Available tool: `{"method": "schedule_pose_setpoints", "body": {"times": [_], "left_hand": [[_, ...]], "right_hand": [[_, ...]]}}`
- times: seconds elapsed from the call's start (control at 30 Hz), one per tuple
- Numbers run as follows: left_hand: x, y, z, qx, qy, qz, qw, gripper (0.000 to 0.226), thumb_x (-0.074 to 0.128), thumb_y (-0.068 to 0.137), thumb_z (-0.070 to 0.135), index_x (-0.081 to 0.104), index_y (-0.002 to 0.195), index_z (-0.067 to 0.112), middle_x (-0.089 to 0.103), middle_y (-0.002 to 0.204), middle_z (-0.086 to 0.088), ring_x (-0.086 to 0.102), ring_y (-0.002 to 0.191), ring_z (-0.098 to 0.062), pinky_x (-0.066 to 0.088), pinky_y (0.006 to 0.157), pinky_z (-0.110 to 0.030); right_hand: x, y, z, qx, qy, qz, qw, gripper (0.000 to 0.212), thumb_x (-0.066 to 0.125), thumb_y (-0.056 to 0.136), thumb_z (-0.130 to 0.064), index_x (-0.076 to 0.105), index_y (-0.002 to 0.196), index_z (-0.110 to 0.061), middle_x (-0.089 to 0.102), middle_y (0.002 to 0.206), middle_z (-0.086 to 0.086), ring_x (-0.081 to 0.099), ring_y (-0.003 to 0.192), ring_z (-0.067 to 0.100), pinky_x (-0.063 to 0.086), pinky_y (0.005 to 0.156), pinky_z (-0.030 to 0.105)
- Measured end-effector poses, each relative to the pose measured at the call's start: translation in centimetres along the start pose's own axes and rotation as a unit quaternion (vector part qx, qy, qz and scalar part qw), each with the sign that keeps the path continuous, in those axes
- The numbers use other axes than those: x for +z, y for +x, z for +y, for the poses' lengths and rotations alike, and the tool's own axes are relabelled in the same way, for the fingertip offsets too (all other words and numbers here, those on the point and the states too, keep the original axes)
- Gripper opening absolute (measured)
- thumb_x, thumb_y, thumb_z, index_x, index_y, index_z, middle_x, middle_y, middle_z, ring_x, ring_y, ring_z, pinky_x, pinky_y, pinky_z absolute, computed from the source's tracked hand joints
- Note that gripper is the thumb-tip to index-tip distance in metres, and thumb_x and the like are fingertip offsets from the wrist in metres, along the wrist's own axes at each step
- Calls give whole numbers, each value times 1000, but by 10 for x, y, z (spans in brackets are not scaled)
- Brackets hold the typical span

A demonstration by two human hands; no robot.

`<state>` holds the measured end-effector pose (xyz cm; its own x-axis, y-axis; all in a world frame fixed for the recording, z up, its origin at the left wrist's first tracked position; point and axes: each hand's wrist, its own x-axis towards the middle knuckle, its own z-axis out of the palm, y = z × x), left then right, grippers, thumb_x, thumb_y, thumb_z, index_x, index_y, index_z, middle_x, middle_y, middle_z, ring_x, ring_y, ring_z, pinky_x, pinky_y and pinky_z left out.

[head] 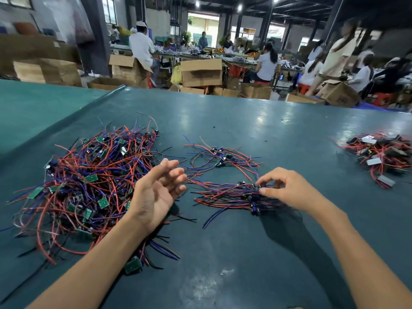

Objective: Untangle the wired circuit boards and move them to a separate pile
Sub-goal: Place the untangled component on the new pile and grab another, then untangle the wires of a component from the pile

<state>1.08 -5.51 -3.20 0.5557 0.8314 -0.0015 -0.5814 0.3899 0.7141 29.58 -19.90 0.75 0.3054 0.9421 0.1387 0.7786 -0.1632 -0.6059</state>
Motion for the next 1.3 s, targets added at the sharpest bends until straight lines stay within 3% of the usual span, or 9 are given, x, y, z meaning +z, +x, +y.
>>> {"method": "schedule_pose_setpoints", "body": {"times": [0.17, 0.3, 0.4, 0.5, 0.73, 0.9, 1.0, 1.2, 1.3], "left_hand": [[0, 0, 3, -3, -7, 12, 1000, 37, 63, 86, 46, 69, 103, 12, 69, 86, -5, 67, 79, -20, 56, 67, -29], [-1, -1, 5, -2, -22, 22, 1000, 41, 63, 86, 48, 69, 103, 12, 69, 84, -5, 67, 78, -20, 57, 68, -30], [-3, 0, 5, 0, -32, 26, 999, 42, 63, 86, 50, 70, 102, 12, 69, 84, -6, 67, 77, -21, 57, 69, -31], [-4, 1, 8, -9, -36, 35, 999, 43, 62, 86, 52, 74, 97, 12, 69, 83, -5, 68, 75, -21, 57, 68, -32], [-6, 1, 13, -19, -33, 36, 999, 47, 59, 90, 53, 69, 106, 11, 67, 81, -5, 67, 74, -21, 56, 69, -33], [-3, 1, 12, -23, -28, 37, 999, 46, 54, 94, 52, 69, 106, 10, 67, 79, -5, 65, 73, -21, 56, 68, -33], [-3, 0, 13, -22, -28, 38, 999, 46, 55, 93, 52, 69, 104, 10, 66, 78, -4, 65, 72, -20, 56, 67, -33], [-2, 1, 15, -28, -34, 41, 998, 43, 58, 92, 50, 69, 105, 10, 66, 81, -5, 65, 71, -20, 54, 71, -34], [-3, 0, 17, -24, -41, 31, 998, 40, 62, 90, 48, 70, 103, 10, 66, 81, -5, 65, 71, -21, 54, 71, -35]], "right_hand": [[22, -3, 4, 40, -89, 38, 995, 33, 75, 84, -9, 74, 109, -29, 55, 124, 0, 50, 122, 24, 35, 111, 42], [53, -22, -55, -103, -7, 233, 967, 39, 70, 78, 1, 71, 109, -22, 59, 114, -5, 55, 112, 19, 43, 102, 45], [95, -45, -117, -278, 43, 98, 955, 18, 72, 82, -19, 72, 100, -21, 67, 102, -10, 62, 99, 10, 49, 90, 37], [146, -58, -147, -297, 4, -26, 955, 24, 72, 85, -36, 71, 106, -24, 69, 107, -7, 62, 102, 17, 46, 90, 42], [166, -54, -155, -300, 2, -18, 954, 19, 69, 89, -35, 73, 101, -20, 71, 97, -2, 55, 93, 20, 43, 84, 36], [164, -49, -155, -286, 77, -83, 951, 10, 73, 86, -18, 77, 91, -11, 73, 90, 2, 57, 91, 18, 46, 88, 30], [160, -44, -154, -260, 100, -119, 953, 5, 73, 83, -14, 76, 84, -11, 72, 87, 2, 58, 90, 15, 50, 87, 34], [145, -30, -145, -179, 190, -129, 957, 11, 72, 76, -8, 69, 72, -17, 68, 83, -3, 59, 76, 5, 45, 75, 17], [137, -17, -137, -142, 230, -131, 954, 9, 72, 75, -11, 68, 71, -18, 66, 77, -2, 55, 68, 4, 43, 70, 19]]}}
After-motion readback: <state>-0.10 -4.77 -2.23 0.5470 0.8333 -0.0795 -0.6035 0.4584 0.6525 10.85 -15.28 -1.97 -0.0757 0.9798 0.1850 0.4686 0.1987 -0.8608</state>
